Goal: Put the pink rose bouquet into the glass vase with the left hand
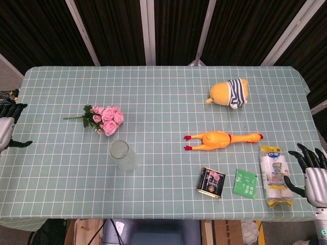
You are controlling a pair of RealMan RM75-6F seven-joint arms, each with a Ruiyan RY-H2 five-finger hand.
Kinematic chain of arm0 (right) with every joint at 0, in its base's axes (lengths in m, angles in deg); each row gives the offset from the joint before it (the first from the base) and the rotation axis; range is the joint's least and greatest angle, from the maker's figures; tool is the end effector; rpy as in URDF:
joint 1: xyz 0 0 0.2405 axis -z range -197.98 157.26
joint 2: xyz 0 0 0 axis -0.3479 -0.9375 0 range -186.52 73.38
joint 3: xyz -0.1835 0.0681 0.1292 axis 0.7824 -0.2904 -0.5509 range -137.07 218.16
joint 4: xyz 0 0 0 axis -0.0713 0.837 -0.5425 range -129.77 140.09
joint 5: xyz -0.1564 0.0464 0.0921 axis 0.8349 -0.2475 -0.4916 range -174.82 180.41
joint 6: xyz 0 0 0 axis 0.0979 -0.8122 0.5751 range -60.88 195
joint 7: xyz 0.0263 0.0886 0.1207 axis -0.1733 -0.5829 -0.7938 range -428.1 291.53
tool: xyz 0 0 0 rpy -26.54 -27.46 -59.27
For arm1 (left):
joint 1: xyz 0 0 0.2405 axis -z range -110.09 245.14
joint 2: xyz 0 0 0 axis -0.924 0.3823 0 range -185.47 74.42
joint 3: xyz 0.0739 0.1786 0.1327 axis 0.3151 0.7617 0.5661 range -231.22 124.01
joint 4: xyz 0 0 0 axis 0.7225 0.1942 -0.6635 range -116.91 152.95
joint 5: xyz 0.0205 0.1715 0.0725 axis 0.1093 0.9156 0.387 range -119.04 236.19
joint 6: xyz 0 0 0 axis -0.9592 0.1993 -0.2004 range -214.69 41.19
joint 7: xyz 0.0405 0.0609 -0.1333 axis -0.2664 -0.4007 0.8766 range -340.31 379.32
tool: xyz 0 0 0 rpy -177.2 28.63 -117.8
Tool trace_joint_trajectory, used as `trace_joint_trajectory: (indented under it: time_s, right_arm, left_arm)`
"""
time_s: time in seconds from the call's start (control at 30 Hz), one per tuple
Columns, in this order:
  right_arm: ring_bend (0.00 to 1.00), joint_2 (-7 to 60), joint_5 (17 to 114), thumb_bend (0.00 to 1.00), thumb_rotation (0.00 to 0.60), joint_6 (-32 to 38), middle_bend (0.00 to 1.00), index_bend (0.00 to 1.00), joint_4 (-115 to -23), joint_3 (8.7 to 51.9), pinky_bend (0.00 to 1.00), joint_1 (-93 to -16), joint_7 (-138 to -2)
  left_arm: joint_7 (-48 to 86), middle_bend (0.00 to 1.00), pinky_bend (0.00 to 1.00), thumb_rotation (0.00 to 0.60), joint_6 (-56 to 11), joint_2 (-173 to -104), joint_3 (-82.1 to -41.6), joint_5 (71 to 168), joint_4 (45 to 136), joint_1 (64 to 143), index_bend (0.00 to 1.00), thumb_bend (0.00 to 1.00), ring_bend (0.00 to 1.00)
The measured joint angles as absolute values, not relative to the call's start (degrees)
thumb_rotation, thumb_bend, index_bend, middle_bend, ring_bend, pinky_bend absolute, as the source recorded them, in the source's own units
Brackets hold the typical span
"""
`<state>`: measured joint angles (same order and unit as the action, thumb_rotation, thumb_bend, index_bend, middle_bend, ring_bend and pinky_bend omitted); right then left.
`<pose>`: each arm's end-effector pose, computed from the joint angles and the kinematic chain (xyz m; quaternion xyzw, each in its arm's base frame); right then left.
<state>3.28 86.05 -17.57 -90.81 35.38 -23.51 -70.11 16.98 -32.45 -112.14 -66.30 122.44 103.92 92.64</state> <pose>-0.2847 -0.1838 0.1940 0.5643 -0.4021 0.3914 0.6056 -0.2817 0.3174 0.2095 -0.6161 -0.4128 -0.2924 0.6037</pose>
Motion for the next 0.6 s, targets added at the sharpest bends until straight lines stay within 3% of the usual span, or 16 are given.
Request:
trace_joint_trajectory:
  time_s: [0.23, 0.6]
  right_arm:
    - [0.13, 3.5, 85.1, 0.32, 0.6, -16.7, 0.11, 0.23, -90.6, 35.3, 0.04, -23.8, -69.6]
    - [0.13, 3.8, 83.8, 0.32, 0.6, -16.0, 0.11, 0.23, -90.5, 34.9, 0.04, -24.1, -69.2]
  left_arm:
    - [8.1, 0.03, 0.05, 0.6, -37.5, -114.6, -68.2, 113.1, 103.1, 99.3, 0.02, 0.08, 0.0]
    - [-5.2, 0.03, 0.05, 0.6, -41.3, -121.4, -67.4, 98.6, 102.2, 109.7, 0.02, 0.07, 0.0]
